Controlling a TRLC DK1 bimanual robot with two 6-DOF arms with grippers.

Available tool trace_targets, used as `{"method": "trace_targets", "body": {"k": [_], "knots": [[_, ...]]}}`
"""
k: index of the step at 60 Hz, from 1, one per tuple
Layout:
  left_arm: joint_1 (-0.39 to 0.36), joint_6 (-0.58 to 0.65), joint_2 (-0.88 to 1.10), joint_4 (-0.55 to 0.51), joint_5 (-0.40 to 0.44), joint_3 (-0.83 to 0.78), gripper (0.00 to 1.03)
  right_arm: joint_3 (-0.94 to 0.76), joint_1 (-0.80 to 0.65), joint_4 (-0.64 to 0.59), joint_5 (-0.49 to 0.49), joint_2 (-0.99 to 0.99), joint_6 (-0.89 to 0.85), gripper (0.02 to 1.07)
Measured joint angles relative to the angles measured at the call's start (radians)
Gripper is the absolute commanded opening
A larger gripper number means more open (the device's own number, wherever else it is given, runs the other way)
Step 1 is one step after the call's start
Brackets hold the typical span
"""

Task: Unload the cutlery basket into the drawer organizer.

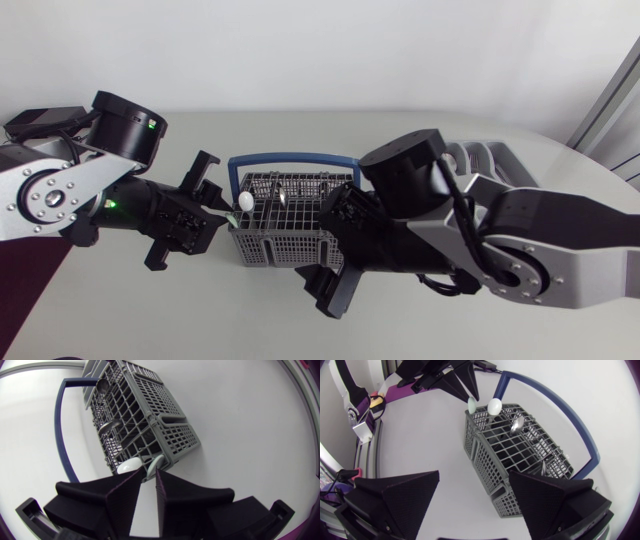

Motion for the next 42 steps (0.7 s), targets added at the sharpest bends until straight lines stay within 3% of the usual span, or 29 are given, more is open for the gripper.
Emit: {"method": "trace_targets", "body": {"k": [17,34,42], "knots": [[-0.007,0.000,0.000,0.000,-0.004,0.000,0.33,-0.006,0.029,0.021,0.000,0.010,0.000,1.02],[-0.016,0.000,0.000,0.001,-0.008,-0.008,0.15,-0.013,0.035,0.035,0.000,0.010,0.000,1.02],[-0.021,0.000,-0.002,0.007,-0.019,-0.008,0.15,-0.014,0.037,0.037,0.007,0.010,0.000,1.02]]}}
